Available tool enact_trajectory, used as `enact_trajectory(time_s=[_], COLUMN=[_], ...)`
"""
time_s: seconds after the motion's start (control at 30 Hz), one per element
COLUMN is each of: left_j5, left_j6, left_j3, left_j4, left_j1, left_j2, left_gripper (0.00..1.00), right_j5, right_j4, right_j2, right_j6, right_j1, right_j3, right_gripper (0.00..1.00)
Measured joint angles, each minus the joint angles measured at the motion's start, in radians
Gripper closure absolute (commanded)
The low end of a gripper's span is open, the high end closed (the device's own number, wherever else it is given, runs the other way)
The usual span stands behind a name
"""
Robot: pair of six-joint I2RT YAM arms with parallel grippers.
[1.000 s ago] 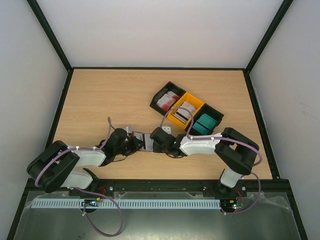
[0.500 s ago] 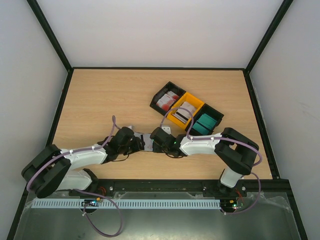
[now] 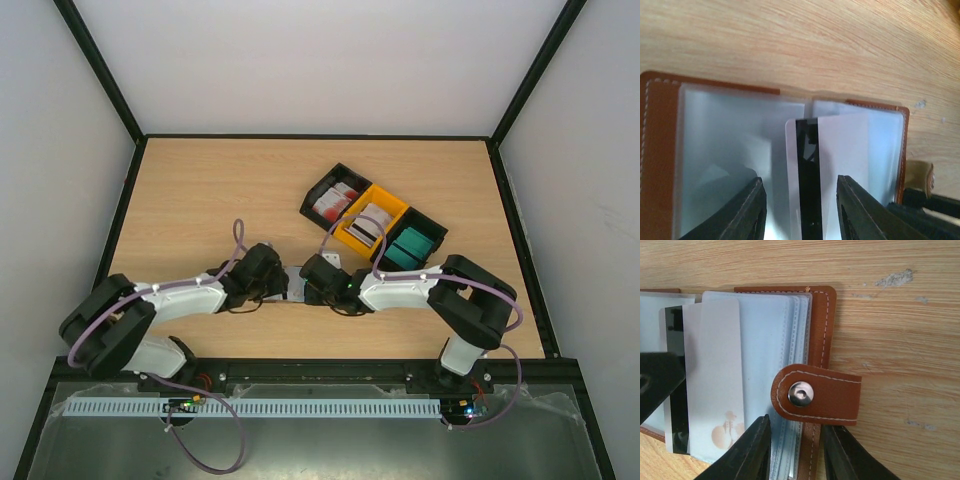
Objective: Put the credit cards into the card holder
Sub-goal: Insert the credit card into the card holder.
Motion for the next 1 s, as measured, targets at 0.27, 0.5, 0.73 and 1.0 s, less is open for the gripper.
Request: enact_trajectory(time_s=[0.27, 0.5, 0.73, 1.0], left_j5=[-0.032, -0.008, 0.047, 0.078], left_j6=[0.033, 0.097, 0.186, 0.238], left_j3=[0.080, 0.080, 0.080, 0.084], left_j4=[-0.002, 0.013, 0.048, 0.077], left_j1=[0.000, 0.000, 0.002, 0.004], left_j2=[0.112, 0.115, 0.129, 0.151], left_gripper=[0.72, 0.76, 0.74, 0.66], right_j5=[-0.008, -0.012, -0.026, -0.063], right_j4=[0.019, 0.023, 0.040, 0.086], right_j2=[0.008, 0.008, 0.007, -0.008], right_j6=[-0.008, -0.016, -0.035, -0.056], right_j1=[-0.007, -0.017, -0.030, -0.063], right_j3=[0.000, 0.000, -0.006, -0.038], right_gripper=[0.72, 0.72, 0.71, 0.71])
